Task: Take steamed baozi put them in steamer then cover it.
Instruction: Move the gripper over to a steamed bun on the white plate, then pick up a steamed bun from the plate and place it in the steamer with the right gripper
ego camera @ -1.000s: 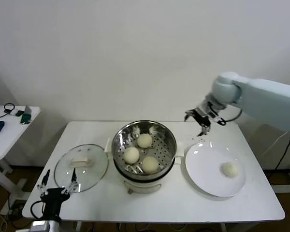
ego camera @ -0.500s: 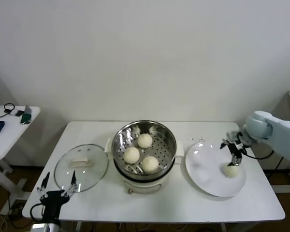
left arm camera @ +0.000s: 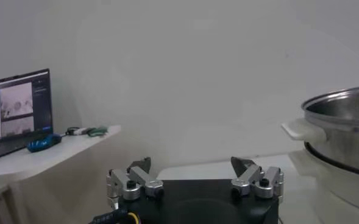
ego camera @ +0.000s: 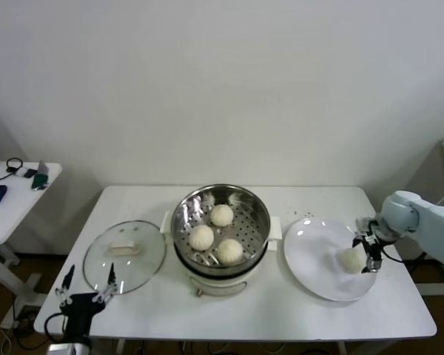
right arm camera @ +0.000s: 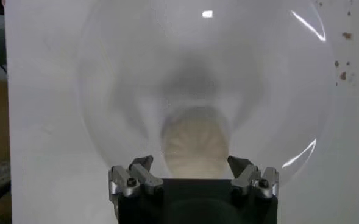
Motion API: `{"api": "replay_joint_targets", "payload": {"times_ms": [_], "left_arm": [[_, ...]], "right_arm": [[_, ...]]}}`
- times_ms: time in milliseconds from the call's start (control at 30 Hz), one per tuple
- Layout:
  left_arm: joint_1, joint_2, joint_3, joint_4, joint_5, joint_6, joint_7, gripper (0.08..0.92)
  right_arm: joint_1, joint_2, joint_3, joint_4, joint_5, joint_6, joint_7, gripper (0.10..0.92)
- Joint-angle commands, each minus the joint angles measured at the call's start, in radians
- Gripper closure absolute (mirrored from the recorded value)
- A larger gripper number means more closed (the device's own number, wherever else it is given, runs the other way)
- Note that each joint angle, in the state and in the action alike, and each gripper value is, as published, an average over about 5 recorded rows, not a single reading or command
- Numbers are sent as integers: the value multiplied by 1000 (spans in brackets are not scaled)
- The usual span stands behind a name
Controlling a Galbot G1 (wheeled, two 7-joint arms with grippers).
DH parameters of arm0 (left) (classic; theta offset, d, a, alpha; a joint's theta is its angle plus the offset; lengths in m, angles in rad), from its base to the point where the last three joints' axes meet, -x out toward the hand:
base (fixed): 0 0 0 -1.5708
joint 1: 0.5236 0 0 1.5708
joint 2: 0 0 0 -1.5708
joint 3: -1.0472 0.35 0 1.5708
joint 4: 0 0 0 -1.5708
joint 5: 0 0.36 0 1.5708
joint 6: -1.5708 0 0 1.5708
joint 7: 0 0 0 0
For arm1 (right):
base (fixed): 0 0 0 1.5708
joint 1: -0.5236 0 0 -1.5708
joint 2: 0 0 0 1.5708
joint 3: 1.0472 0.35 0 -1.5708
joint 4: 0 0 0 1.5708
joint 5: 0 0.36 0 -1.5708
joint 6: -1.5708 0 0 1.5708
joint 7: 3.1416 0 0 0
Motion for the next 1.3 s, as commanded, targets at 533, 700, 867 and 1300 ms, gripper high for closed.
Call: {"api": "replay_joint_targets", "payload": {"times_ms": [533,700,867,1300], "left_arm": [[1,5,-3,-2,13,2,1,177],[1,4,-5,-5,13,2,0,177],[5,2,-4,-9,13,2,-1,177],[12,-2,9,-26,7,-3,-2,177]], "right_arm": [[-27,71,12,-100,1,15,-28,206],[-18,74,3,-102,17,11,-33,273],[17,73,-24,-103,53,7,-33,318],[546,184,-428,-60,483,-53,13,330]]}}
